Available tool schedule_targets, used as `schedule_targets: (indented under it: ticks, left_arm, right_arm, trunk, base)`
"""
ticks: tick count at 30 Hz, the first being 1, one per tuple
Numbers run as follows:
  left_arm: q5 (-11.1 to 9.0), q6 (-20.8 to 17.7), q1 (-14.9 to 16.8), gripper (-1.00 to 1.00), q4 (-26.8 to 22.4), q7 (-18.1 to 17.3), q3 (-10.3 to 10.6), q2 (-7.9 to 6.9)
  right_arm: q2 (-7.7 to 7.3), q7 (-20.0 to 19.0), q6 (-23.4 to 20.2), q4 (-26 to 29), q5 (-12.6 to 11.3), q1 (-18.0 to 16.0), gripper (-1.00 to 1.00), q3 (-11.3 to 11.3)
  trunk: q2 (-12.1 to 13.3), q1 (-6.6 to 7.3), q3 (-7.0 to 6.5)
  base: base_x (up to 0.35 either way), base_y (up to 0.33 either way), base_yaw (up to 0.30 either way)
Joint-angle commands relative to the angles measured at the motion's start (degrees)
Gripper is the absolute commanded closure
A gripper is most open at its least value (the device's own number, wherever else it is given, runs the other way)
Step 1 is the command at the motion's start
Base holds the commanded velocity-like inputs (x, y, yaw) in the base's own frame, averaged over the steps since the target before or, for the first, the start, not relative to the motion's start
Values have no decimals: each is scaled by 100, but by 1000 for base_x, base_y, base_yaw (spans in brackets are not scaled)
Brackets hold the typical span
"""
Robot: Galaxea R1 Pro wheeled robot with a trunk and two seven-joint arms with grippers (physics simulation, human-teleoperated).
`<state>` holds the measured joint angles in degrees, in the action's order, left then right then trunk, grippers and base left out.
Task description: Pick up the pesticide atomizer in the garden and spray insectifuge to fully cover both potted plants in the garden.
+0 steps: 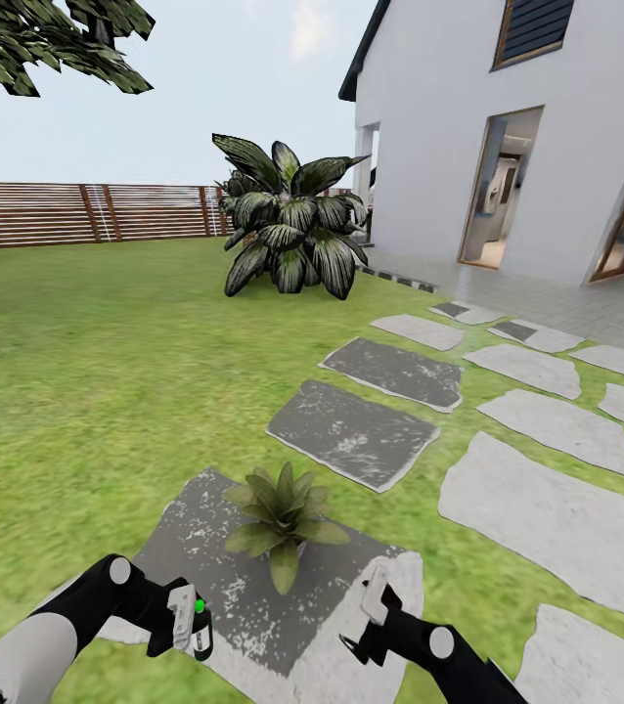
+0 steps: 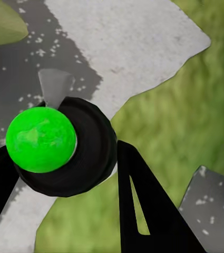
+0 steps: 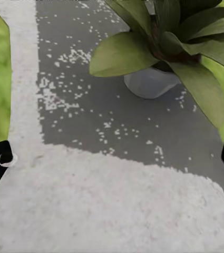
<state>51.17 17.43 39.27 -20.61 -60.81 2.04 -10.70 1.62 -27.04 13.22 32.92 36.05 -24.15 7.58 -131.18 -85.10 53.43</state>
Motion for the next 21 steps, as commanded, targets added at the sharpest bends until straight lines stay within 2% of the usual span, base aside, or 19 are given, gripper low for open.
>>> schedule_targets:
  ticks: [1, 18, 19, 21]
  left_arm:
    - [7, 15, 2, 100, -7, -9, 21, -3]
    - [-1, 2, 2, 100, -33, -4, 4, 3]
    - [-3, -5, 2, 100, -48, 7, 1, 1]
    - [-8, -14, 2, 100, -60, 31, -1, 2]
  right_arm:
    - [3, -4, 31, 9, 60, -2, -100, -10]
    - [0, 16, 31, -1, 54, -2, -100, -30]
    - [-13, 30, 31, -16, 53, -2, -100, -38]
    - [-132, 125, 36, -109, 44, -2, -100, -49]
  trunk:
    - [-2, 1, 5]
    - [-2, 1, 5]
    - [-2, 1, 5]
    - [-2, 1, 5]
  base:
    - [0, 0, 0]
    - [0, 0, 0]
    - [0, 0, 0]
    - [0, 0, 0]
